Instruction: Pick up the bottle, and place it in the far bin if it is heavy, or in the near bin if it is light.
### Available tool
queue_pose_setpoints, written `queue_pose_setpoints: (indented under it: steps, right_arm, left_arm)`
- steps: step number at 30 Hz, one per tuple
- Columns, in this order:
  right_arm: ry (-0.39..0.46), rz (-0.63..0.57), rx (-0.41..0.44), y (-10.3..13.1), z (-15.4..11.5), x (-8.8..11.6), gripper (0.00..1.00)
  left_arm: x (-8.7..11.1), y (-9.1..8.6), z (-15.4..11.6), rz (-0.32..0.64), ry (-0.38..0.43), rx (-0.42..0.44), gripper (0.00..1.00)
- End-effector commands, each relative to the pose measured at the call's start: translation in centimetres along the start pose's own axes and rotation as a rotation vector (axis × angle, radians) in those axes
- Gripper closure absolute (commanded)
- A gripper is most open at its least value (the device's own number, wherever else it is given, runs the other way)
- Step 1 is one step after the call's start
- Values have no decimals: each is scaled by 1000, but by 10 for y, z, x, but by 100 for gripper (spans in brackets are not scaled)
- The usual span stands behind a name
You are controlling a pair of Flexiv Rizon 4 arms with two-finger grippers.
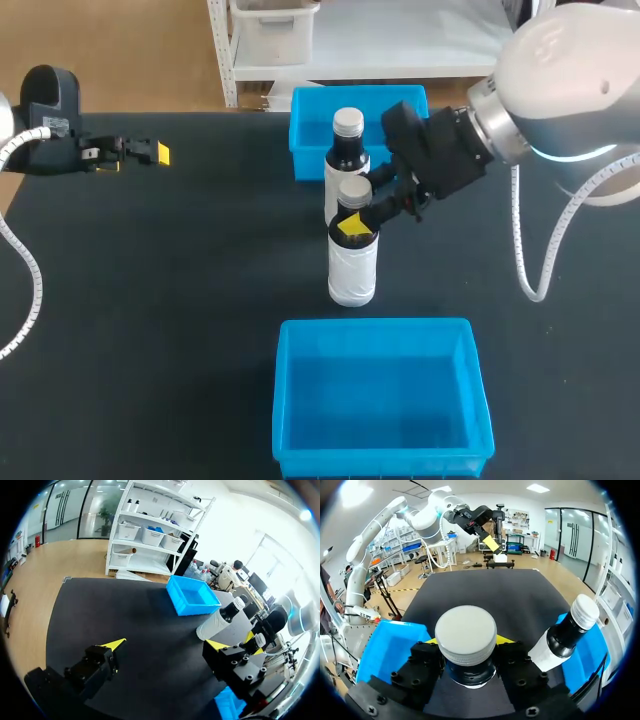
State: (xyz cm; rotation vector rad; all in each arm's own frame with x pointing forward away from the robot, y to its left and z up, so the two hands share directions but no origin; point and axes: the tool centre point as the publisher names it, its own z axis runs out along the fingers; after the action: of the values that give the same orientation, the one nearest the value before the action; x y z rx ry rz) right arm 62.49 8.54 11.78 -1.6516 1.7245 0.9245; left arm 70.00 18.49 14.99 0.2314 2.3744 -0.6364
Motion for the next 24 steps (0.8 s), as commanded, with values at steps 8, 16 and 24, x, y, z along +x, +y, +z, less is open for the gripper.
queue_pose_setpoints:
  steps: [8, 16, 24]
  right_arm:
    - [9, -5, 22, 3, -10, -4, 100]
    - [18, -13, 46, 1, -34, -19, 100]
    - [28, -38, 68, -3, -63, -34, 100]
  left_arm:
    - [0, 0, 0, 0, 0, 0, 0]
    - [0, 0, 0, 0, 0, 0, 0]
    - [0, 0, 0, 0, 0, 0, 0]
